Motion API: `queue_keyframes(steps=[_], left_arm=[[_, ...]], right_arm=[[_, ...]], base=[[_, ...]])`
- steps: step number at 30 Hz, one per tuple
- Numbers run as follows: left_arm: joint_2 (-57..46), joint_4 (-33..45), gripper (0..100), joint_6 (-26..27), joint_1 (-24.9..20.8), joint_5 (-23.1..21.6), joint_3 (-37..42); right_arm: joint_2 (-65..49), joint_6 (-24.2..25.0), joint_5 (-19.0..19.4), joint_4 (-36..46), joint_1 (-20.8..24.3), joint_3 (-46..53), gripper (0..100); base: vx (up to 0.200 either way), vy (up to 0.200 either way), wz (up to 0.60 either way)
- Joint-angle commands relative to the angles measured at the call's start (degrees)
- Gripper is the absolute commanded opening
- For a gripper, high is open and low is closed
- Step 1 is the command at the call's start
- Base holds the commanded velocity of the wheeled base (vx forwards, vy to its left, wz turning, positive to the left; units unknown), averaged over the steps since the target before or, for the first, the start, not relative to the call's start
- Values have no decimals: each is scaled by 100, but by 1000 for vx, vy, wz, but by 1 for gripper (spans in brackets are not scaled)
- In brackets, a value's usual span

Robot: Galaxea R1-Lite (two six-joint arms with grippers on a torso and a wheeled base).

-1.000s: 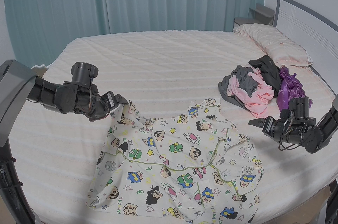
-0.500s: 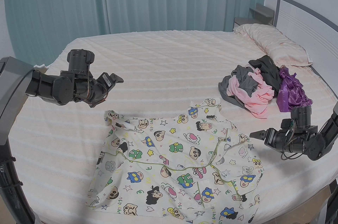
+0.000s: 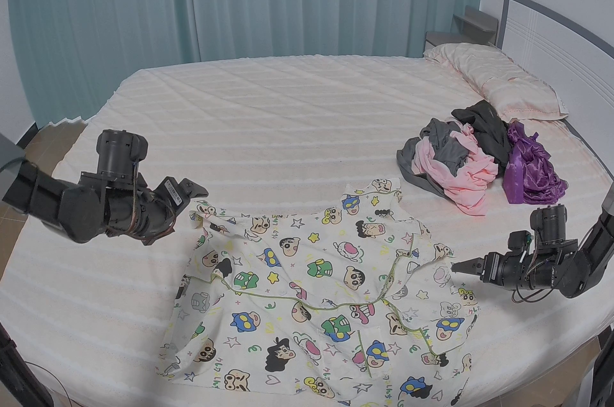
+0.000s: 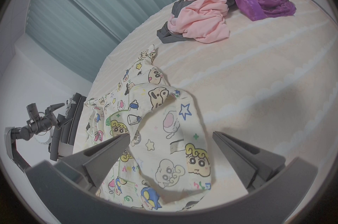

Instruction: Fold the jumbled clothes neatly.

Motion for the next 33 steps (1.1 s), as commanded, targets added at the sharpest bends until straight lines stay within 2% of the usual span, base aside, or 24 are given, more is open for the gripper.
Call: queue_keyframes(steps=[1, 5, 12, 13, 22, 33], left_arm=[[-860, -379, 100, -284, -99, 16, 885], [-983, -722, 100, -337, -99, 25, 1377], [-1001, -1030, 100, -469, -125, -2, 1659], [-1001, -1091, 100, -477, -125, -10, 1694], [-1001, -1153, 100, -548, -125, -28, 1764], [-1010, -1153, 100, -504, -178, -10, 2089]], right_arm=[[565, -79, 105, 15, -30, -334, 100], [960, -87, 105, 7, 13, -519, 100], [1180, -105, 113, 42, 31, -730, 100], [1241, -105, 113, 59, 49, -783, 0], [1118, -17, 105, 33, 40, -800, 0], [784, 18, 78, -2, -918, -703, 0]], base=[[0, 0, 0], [0, 0, 0], [0, 0, 0], [0, 0, 0], [0, 0, 0], [0, 0, 0]])
